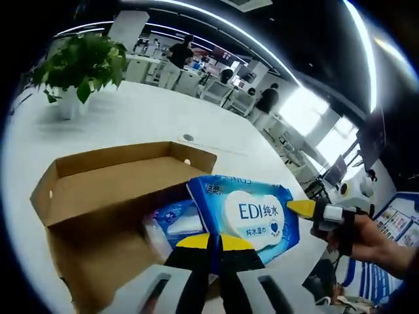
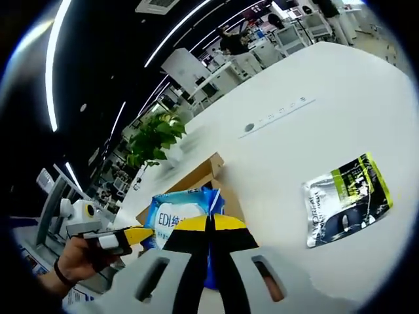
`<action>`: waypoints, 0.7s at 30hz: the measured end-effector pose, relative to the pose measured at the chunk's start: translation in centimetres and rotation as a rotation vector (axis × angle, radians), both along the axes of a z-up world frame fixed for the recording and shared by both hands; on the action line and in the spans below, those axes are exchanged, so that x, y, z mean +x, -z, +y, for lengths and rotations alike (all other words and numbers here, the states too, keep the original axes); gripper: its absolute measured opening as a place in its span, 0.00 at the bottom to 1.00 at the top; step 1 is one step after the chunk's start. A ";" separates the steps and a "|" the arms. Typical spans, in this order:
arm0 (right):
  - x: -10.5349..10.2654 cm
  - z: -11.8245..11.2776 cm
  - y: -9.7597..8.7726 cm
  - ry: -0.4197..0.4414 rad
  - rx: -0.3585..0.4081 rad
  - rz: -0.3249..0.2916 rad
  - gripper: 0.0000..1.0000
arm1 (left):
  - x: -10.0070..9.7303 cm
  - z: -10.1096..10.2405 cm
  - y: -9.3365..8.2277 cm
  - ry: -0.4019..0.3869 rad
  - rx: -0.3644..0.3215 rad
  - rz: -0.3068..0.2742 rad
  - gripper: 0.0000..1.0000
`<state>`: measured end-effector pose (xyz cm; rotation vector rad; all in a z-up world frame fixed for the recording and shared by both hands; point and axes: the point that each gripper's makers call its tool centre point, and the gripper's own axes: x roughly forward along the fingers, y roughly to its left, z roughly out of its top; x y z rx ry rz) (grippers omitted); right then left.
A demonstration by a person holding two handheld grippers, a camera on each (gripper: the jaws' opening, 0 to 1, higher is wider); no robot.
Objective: Operate the shoe box by opening the lid, removing the specified soft item, and placing it in the target area until the item is outside and the box remains undamaged.
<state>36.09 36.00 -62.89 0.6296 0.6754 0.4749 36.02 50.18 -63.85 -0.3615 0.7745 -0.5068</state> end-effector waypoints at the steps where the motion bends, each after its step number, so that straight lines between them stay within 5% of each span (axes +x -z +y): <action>1: -0.2 -0.5 0.0 0.010 0.000 0.000 0.00 | 0.1 -0.8 -0.2 0.014 0.002 -0.006 0.02; 13: -3.1 -8.9 0.5 0.180 0.024 0.009 0.00 | -0.6 -9.2 -0.6 0.187 0.014 -0.017 0.02; 21: -5.1 -13.7 2.8 0.279 0.044 0.054 0.00 | -2.4 -13.8 0.8 0.297 0.028 0.008 0.02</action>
